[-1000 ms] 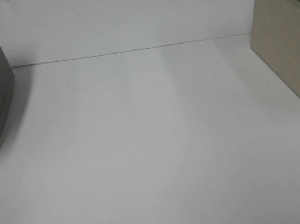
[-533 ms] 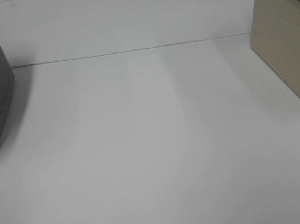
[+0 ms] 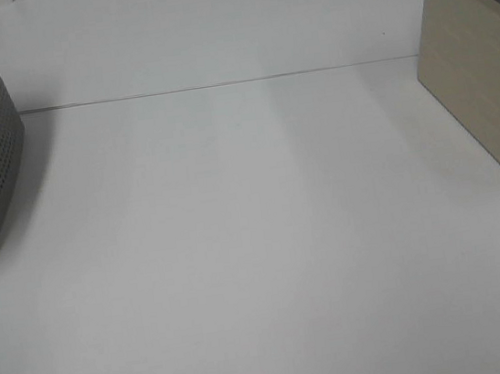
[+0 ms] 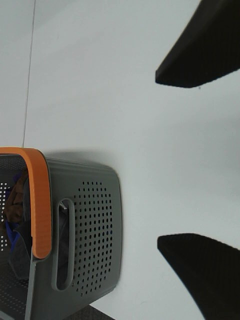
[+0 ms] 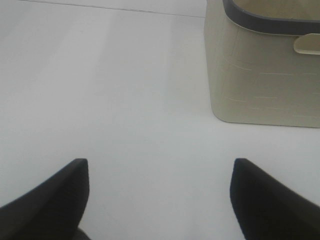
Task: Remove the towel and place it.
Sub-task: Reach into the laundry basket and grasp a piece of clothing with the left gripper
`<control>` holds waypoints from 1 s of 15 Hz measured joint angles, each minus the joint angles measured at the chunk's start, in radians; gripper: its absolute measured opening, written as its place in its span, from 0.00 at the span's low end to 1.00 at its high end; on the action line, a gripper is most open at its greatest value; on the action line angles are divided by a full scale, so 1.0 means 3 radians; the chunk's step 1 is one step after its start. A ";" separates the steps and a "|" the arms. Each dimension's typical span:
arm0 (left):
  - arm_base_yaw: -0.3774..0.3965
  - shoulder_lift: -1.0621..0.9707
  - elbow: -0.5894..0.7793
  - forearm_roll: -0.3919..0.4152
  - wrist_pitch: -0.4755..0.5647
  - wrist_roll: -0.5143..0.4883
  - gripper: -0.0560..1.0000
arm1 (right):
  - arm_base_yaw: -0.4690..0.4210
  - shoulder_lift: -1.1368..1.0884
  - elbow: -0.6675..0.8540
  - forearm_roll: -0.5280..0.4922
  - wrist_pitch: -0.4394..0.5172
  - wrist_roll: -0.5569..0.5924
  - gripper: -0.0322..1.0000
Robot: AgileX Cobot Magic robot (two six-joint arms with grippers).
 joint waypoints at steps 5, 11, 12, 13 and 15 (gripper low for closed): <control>0.0000 0.0000 0.0000 0.0047 0.0000 -0.0050 0.76 | 0.0000 0.0000 0.0000 0.0000 0.0000 0.0000 0.77; 0.0000 0.0000 0.0000 0.0047 0.0000 -0.0050 0.76 | 0.0000 0.0000 0.0000 0.0000 0.0000 0.0000 0.77; 0.0000 0.0000 0.0000 0.0047 0.0000 -0.0050 0.76 | 0.0000 0.0000 0.0000 0.0000 0.0000 0.0000 0.77; 0.0000 0.0000 0.0000 0.0050 0.0000 -0.0050 0.76 | 0.0000 0.0000 0.0000 0.0000 0.0000 0.0000 0.77; 0.0000 0.0000 0.0000 0.0050 0.0000 -0.0050 0.76 | 0.0000 0.0000 0.0000 0.0000 0.0000 0.0000 0.77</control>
